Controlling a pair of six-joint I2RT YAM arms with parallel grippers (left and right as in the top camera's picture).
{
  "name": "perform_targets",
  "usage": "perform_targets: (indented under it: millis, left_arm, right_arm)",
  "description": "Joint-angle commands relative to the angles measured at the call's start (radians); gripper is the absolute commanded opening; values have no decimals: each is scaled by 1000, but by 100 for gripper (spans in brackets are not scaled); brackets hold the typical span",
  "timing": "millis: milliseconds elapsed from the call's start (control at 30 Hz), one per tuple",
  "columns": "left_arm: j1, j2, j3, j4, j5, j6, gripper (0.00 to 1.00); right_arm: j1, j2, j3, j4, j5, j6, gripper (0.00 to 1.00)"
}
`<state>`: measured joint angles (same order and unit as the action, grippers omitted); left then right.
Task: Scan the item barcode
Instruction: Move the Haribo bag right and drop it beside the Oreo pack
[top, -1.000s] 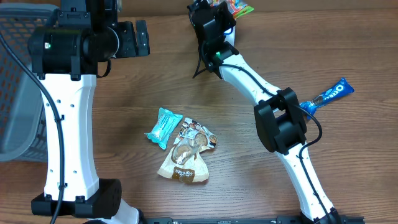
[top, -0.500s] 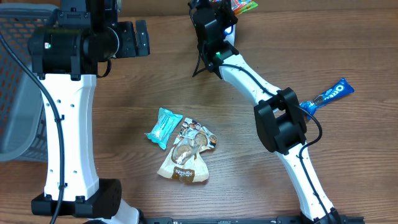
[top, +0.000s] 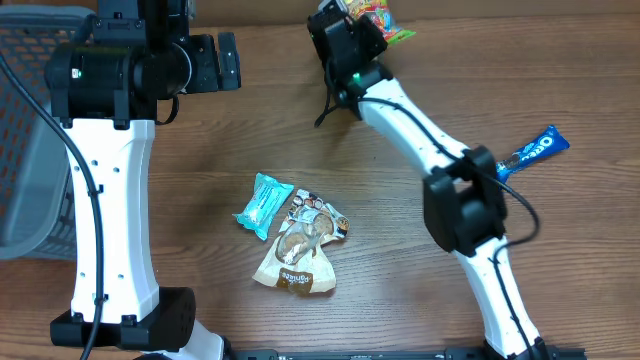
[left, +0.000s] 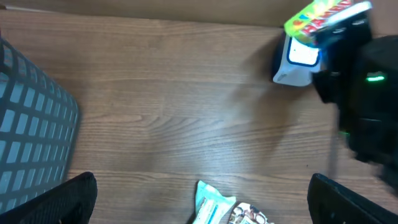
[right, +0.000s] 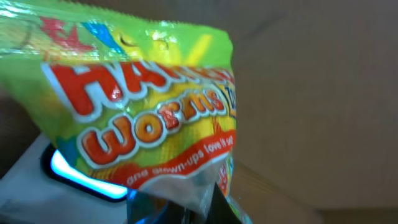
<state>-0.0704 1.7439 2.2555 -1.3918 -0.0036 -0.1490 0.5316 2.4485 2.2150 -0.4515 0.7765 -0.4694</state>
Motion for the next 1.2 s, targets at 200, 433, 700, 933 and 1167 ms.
perform_targets:
  millis: [200,433,700,933,1167]
  left_arm:
    - [-2,3,-2,1,1,18,99]
    - [-2,3,-2,1,1,18,100]
    - [-2,3,-2,1,1,18,100]
    - [-2,3,-2,1,1,18,100]
    - [-2,3,-2,1,1,18,100]
  right_arm:
    - [-110,-499,24,-503,-287,683,4]
    - [-415,-550,24,-837,-517,964,4]
    - [-668,-375,-10,-977,-687,1001,4]
    - [-711,-235,-117,-931,-726,992,4]
    - [-718,-185,-147,-893,-680,988,6]
